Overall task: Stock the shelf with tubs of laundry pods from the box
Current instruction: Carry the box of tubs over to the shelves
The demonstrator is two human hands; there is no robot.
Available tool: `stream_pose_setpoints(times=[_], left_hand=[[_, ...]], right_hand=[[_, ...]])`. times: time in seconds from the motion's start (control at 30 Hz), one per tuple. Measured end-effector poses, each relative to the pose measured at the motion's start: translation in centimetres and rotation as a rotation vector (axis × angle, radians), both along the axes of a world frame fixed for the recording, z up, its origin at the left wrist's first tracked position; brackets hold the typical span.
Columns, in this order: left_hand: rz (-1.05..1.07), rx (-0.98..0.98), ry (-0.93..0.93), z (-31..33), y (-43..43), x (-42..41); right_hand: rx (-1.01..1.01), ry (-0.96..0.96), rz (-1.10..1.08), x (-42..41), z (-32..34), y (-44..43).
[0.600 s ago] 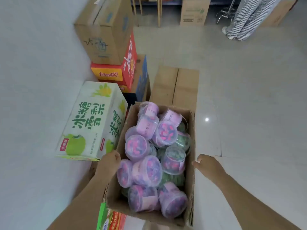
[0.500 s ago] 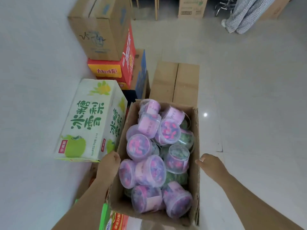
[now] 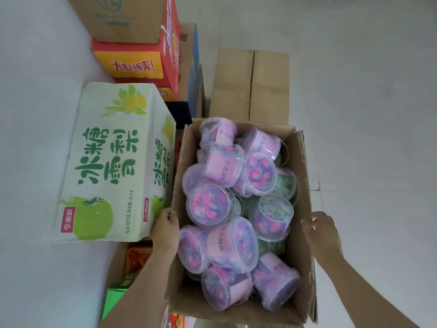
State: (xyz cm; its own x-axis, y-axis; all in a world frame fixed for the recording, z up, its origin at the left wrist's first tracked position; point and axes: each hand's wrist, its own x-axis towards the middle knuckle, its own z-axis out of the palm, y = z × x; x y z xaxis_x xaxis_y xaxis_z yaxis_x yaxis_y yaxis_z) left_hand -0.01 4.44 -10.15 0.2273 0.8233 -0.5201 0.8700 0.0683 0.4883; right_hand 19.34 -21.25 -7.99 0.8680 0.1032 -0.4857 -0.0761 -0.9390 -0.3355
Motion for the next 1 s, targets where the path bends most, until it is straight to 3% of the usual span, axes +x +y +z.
stream_pose_setpoints(times=[0.13, 0.33, 0.47, 0.8, 1.0], left_hand=[[-0.031, -0.057, -0.015, -1.9, 1.2, 0.3], [0.008, -0.202, -0.093, -4.0, 1.9, 0.7], [0.034, -0.269, -0.135, -5.7, 2.5, 0.5], [0.036, -0.113, -0.108, -7.4, 2.5, 0.0], [-0.067, -0.041, -0.058, -6.5, 2.5, 0.4]], right_hand=[[0.059, -0.042, -0.058, 0.4, -1.1, 0.2], [0.034, 0.123, -0.147, 1.0, -3.4, -0.4], [0.062, 0.096, -0.188, 1.1, -4.9, -0.3], [0.06, 0.098, -0.198, 1.9, -6.5, -1.4], [0.103, 0.147, -0.205, 2.4, -6.2, -1.6]])
